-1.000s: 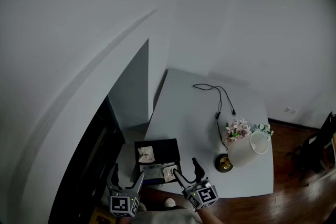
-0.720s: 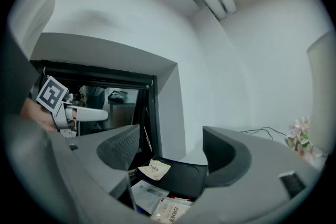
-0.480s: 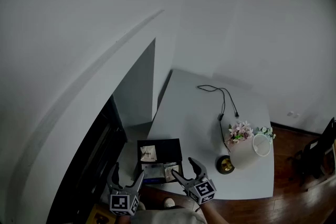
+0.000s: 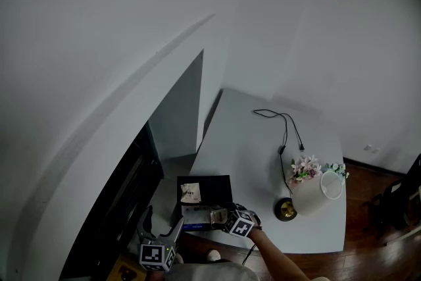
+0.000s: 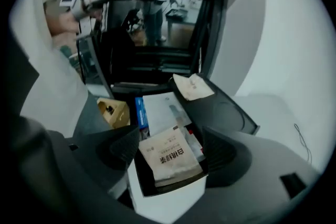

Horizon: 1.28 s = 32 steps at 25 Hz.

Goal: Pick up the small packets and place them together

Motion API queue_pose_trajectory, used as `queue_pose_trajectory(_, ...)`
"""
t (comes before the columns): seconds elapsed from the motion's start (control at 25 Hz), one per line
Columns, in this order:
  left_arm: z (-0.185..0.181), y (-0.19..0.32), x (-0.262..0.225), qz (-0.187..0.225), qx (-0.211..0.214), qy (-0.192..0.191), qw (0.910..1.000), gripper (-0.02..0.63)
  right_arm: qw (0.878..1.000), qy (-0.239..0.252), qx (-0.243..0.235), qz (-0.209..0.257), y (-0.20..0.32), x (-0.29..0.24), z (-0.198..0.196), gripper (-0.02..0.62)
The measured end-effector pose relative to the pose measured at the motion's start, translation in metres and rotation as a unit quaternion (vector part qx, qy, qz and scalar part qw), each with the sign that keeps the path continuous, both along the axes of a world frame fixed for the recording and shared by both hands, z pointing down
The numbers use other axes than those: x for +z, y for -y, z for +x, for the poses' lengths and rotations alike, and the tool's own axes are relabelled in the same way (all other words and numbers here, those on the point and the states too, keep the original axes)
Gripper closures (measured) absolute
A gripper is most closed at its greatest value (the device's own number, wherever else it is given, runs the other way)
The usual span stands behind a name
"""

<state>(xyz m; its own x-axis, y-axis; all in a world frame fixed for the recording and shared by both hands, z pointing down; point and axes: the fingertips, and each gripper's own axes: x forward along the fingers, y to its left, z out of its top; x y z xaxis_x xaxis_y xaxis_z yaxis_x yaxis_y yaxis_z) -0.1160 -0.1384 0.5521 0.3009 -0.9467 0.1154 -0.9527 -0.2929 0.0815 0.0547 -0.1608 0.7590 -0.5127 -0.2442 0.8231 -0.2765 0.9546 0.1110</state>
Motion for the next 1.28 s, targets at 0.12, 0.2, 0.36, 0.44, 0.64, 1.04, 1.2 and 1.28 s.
queue_pose_trajectory(0.12, -0.002, -0.002, -0.005, 0.001, 0.000, 0.002, 1.0000, 0.187, 0.997, -0.064, -0.031, -0.019, -0.003, 0.030, 0.002, 0.227)
queue_pose_trajectory(0.2, -0.005, -0.002, -0.005, 0.000, -0.003, 0.003, 1.0000, 0.187, 0.995, -0.089, -0.032, -0.029, 0.000, 0.041, 0.005, 0.227)
queue_pose_trajectory(0.36, -0.012, -0.005, 0.001, -0.005, -0.015, -0.003, 0.9999, 0.187, 0.989, -0.139, -0.041, -0.030, 0.000, 0.058, 0.013, 0.253)
queue_pose_trajectory(0.44, -0.014, -0.006, 0.003, -0.007, -0.018, -0.005, 0.9998, 0.187, 0.988, -0.150, -0.038, -0.019, 0.002, 0.059, 0.015, 0.291)
queue_pose_trajectory(0.64, -0.016, -0.008, 0.004, -0.009, -0.019, -0.003, 0.9998, 0.187, 0.989, -0.146, -0.039, 0.002, 0.000, 0.053, 0.017, 0.486)
queue_pose_trajectory(1.04, -0.014, -0.007, 0.008, -0.012, -0.015, -0.004, 0.9998, 0.187, 0.997, -0.063, -0.027, 0.036, -0.018, -0.023, 0.015, 0.526)
queue_pose_trajectory(1.2, -0.012, -0.007, 0.002, -0.011, -0.012, 0.001, 0.9999, 0.187, 0.997, -0.050, -0.029, 0.059, 0.006, -0.053, 0.012, 0.526)
queue_pose_trajectory(1.28, -0.013, -0.007, 0.004, -0.011, -0.016, -0.003, 0.9998, 0.187, 0.996, -0.050, -0.031, 0.065, 0.029, -0.060, 0.010, 0.526)
